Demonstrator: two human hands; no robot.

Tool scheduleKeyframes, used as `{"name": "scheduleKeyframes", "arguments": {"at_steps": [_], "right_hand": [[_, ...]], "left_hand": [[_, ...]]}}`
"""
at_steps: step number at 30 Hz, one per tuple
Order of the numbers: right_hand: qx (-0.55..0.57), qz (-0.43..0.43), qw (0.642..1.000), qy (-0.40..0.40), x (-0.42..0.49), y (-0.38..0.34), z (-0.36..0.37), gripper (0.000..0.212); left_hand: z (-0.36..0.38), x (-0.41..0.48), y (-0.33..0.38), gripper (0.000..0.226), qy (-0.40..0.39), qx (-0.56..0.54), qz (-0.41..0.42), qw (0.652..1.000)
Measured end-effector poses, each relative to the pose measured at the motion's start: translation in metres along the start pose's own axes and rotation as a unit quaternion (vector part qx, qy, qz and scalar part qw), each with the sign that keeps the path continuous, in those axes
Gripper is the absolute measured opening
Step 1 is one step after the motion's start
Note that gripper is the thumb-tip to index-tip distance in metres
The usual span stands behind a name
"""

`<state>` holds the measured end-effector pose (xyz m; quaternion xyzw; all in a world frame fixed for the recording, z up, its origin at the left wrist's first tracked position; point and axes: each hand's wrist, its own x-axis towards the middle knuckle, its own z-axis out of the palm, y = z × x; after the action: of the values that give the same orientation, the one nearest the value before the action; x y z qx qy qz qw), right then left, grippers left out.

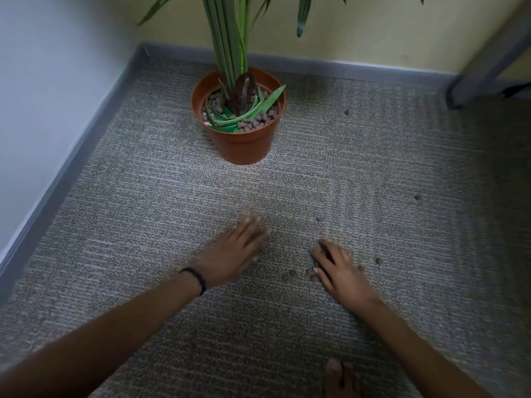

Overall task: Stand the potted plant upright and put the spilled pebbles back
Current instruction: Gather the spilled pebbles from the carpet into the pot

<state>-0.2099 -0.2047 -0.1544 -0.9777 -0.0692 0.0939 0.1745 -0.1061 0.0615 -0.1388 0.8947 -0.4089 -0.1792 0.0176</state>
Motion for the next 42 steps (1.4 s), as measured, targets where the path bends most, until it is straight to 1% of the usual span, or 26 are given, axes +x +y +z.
{"name": "scheduleKeyframes", "arguments": {"at_steps": [2, 4, 5, 6, 9, 10, 15, 18, 20, 21, 24, 25, 26, 28, 30, 33, 35, 37, 41, 42], "right_hand": [[0.011, 0.005, 1.0, -0.025, -0.005, -0.004, 0.004, 0.048], [0.028, 0.008, 0.998, -0.048, -0.008, -0.006, 0.008, 0.061], [0.027, 0.002, 0.998, -0.056, -0.01, -0.007, 0.011, 0.064], [0.019, -0.006, 0.998, -0.061, -0.012, -0.007, 0.013, 0.063], [-0.002, -0.025, 0.997, -0.075, -0.015, -0.006, 0.015, 0.053], [-0.006, -0.029, 0.996, -0.083, -0.015, -0.005, 0.014, 0.052], [-0.02, -0.058, 0.991, -0.12, -0.017, -0.012, 0.01, 0.057], [-0.034, -0.09, 0.987, -0.131, -0.016, -0.018, 0.013, 0.054], [-0.04, -0.101, 0.984, -0.14, -0.015, -0.02, 0.016, 0.057], [-0.045, -0.108, 0.982, -0.146, -0.014, -0.021, 0.018, 0.063], [-0.061, -0.132, 0.975, -0.167, -0.009, -0.027, 0.019, 0.105], [-0.065, -0.139, 0.973, -0.172, -0.007, -0.029, 0.018, 0.111], [-0.068, -0.147, 0.971, -0.175, -0.004, -0.031, 0.018, 0.113], [-0.074, -0.162, 0.968, -0.179, -0.001, -0.032, 0.018, 0.108], [-0.076, -0.173, 0.966, -0.176, -0.001, -0.029, 0.019, 0.098], [-0.07, -0.185, 0.966, -0.164, -0.003, -0.021, 0.018, 0.079], [-0.065, -0.191, 0.967, -0.157, -0.005, -0.018, 0.017, 0.074], [-0.07, -0.2, 0.967, -0.144, -0.006, -0.018, 0.017, 0.078], [-0.064, -0.22, 0.967, -0.115, -0.01, -0.017, 0.016, 0.089], [-0.066, -0.224, 0.966, -0.106, -0.012, -0.014, 0.015, 0.091]], "left_hand": [[0.014, -0.012, -0.003, 0.058, -0.04, 0.013, 0.028, 0.999], [0.019, -0.02, -0.009, 0.056, -0.068, 0.04, 0.06, 0.995], [0.018, -0.022, -0.013, 0.056, -0.078, 0.042, 0.075, 0.993], [0.016, -0.024, -0.017, 0.058, -0.085, 0.038, 0.088, 0.992], [0.007, -0.028, -0.028, 0.083, -0.096, 0.021, 0.118, 0.988], [0.005, -0.029, -0.03, 0.085, -0.103, 0.02, 0.123, 0.987], [0.004, -0.027, -0.033, 0.07, -0.115, 0.0, 0.124, 0.986], [0.006, -0.027, -0.035, 0.071, -0.1, -0.006, 0.13, 0.987], [0.008, -0.026, -0.033, 0.076, -0.086, 0.01, 0.145, 0.986], [0.009, -0.025, -0.03, 0.077, -0.082, 0.019, 0.154, 0.984], [0.011, -0.018, -0.015, 0.074, -0.077, 0.013, 0.17, 0.982], [0.012, -0.015, -0.011, 0.075, -0.074, 0.008, 0.173, 0.982], [0.012, -0.012, -0.009, 0.076, -0.073, 0.007, 0.174, 0.982], [0.012, -0.008, -0.01, 0.075, -0.081, 0.009, 0.179, 0.98], [0.012, -0.007, -0.014, 0.074, -0.094, 0.019, 0.192, 0.977], [0.014, -0.009, -0.019, 0.086, -0.086, 0.049, 0.233, 0.967], [0.017, -0.009, -0.019, 0.09, -0.08, 0.078, 0.271, 0.956], [0.021, -0.008, -0.016, 0.089, -0.079, 0.107, 0.298, 0.945], [0.024, -0.002, -0.015, 0.087, -0.092, 0.129, 0.314, 0.936], [0.024, -0.001, -0.015, 0.083, -0.097, 0.133, 0.317, 0.934]]}}
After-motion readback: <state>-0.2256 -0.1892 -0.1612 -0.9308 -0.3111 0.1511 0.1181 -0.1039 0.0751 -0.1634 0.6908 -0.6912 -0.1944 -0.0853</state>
